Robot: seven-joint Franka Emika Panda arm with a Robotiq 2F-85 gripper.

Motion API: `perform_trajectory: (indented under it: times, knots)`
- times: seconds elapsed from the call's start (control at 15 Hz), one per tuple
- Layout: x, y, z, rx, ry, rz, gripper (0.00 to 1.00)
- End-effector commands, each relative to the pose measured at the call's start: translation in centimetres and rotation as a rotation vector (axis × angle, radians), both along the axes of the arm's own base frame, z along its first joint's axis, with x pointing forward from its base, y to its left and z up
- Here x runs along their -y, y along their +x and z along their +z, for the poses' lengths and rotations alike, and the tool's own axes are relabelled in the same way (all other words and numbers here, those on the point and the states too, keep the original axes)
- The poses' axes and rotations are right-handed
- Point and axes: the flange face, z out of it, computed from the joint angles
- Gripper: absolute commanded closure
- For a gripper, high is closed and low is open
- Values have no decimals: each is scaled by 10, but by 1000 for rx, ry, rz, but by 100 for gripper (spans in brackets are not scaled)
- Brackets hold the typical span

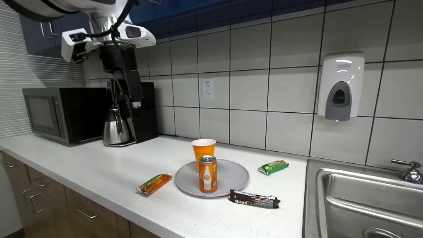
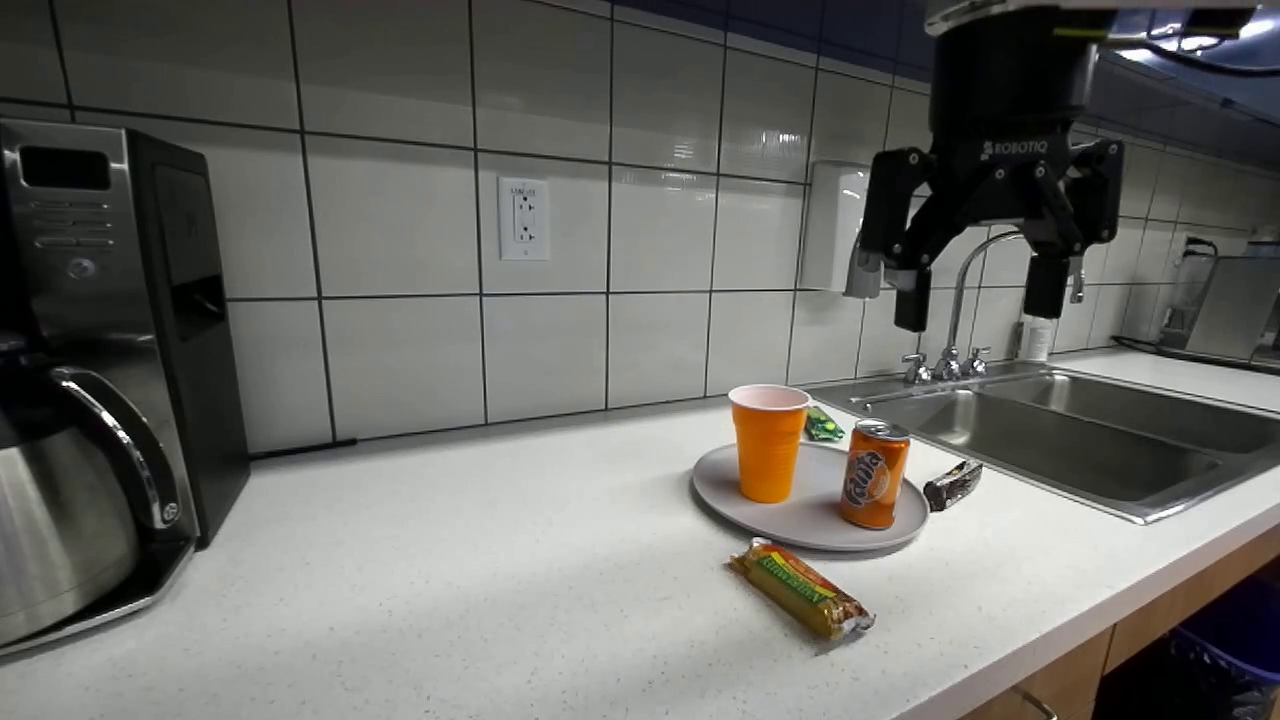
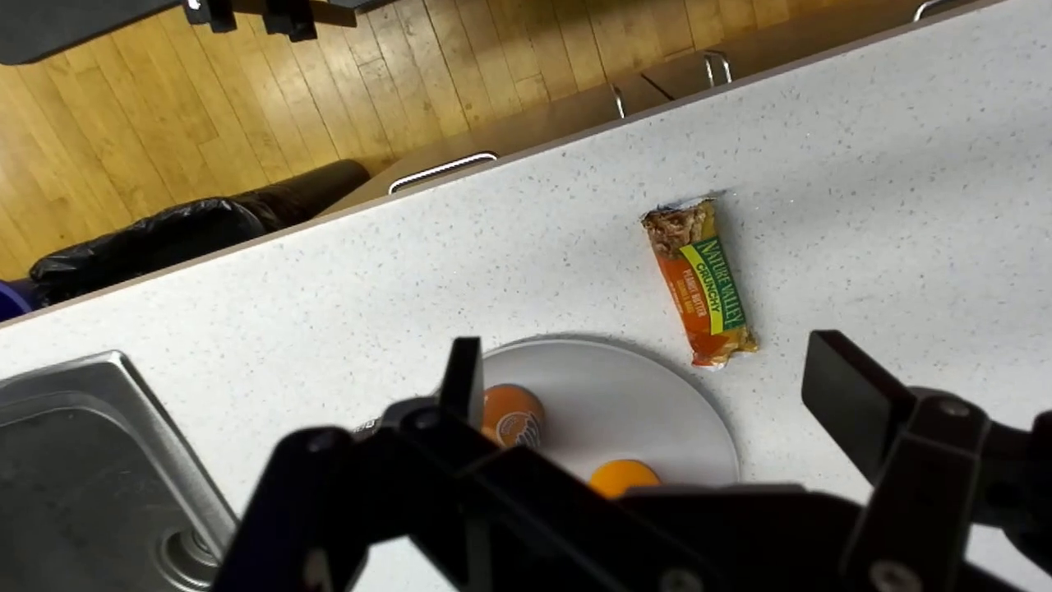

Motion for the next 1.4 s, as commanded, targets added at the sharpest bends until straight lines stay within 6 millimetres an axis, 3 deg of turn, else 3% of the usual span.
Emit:
perform_trajectory:
  times: [0.0,1.33]
  knots:
    - [16,4,-3,22,2,4,0]
    - [49,61,-62,100,47,-45,0]
